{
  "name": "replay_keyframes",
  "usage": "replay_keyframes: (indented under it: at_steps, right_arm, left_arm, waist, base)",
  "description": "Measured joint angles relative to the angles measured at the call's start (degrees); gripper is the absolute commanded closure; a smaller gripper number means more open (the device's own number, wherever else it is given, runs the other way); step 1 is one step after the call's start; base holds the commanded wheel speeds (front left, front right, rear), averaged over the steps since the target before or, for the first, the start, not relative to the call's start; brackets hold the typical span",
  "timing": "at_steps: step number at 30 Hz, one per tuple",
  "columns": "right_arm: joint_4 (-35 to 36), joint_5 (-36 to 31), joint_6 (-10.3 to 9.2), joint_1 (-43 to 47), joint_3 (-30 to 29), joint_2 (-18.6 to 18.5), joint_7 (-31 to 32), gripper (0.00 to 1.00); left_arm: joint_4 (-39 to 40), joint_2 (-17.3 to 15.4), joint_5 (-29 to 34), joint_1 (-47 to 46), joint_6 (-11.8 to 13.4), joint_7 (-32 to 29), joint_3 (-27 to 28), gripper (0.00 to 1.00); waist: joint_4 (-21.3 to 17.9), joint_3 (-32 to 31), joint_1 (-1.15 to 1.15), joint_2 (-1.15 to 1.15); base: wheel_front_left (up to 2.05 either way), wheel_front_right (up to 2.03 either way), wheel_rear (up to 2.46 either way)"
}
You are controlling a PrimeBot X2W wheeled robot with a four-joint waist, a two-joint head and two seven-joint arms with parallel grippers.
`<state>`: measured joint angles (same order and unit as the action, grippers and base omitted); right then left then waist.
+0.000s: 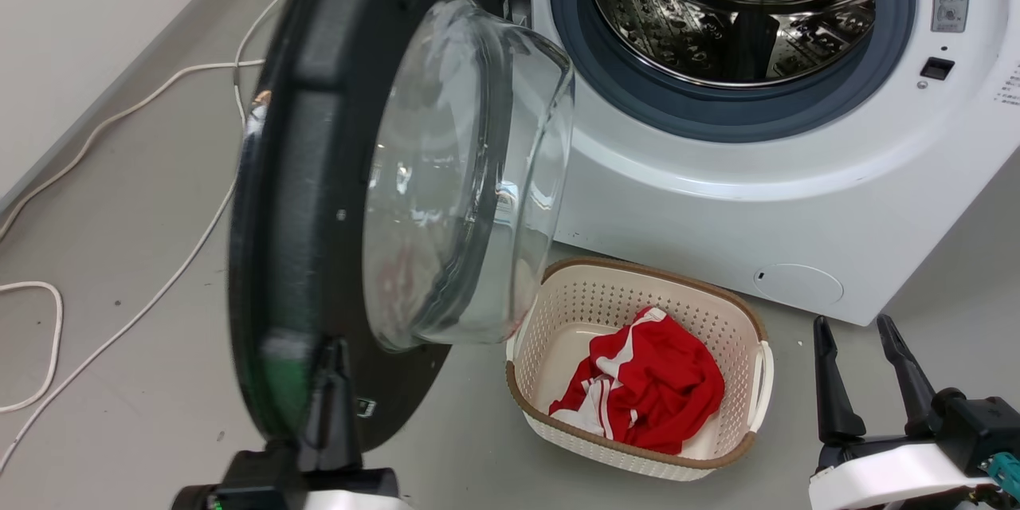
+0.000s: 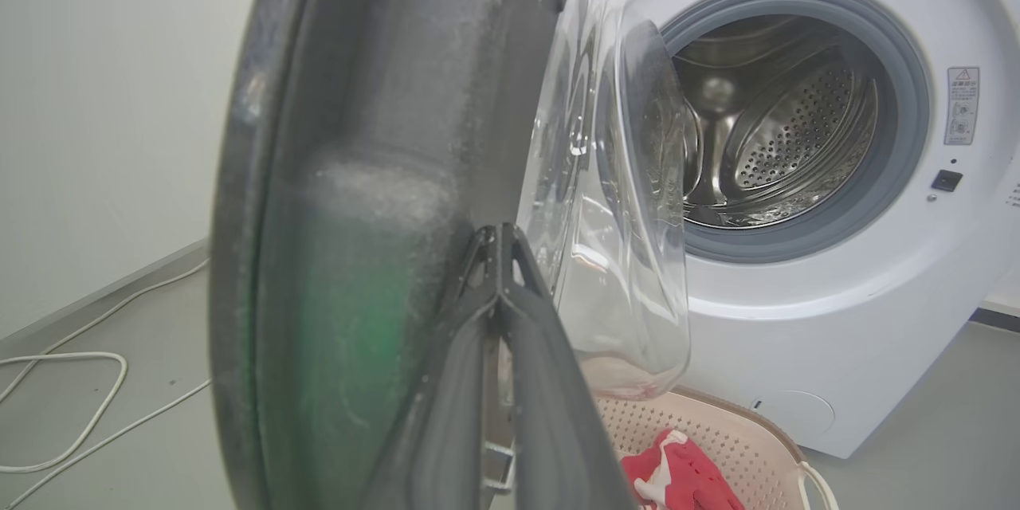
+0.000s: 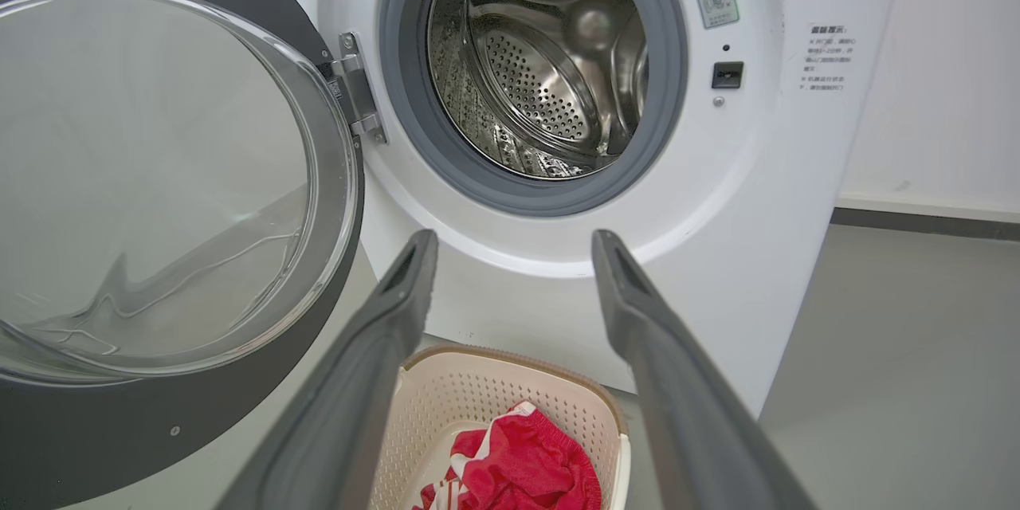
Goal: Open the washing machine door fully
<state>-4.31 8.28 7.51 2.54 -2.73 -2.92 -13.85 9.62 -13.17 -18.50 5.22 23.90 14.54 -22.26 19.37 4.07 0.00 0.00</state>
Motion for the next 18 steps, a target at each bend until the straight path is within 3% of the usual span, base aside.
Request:
replay_keyframes:
  at_steps: [10,18]
  right_arm:
    - [0.4,-0.2,0.00,-0.8,-0.6,0.0,0.3,0.00]
    - [1.6,-0.7,0.00,-1.4,-1.4,-0.2,0.8,0.00]
  left_arm:
    - [0.4,-3.0,-1.0,-0.7,1.3,0.3,8.5,1.00]
    - [-2.7,-4.7,-3.4,-4.0,-0.2,0.4,14.2,1.00]
  waist:
    - [-1.2,1.7,0.00,0.00]
    - [-2.2,4.3,0.00,0.00]
  base:
    - [0.00,0.00,0.00]
    - [0.00,0.00,0.00]
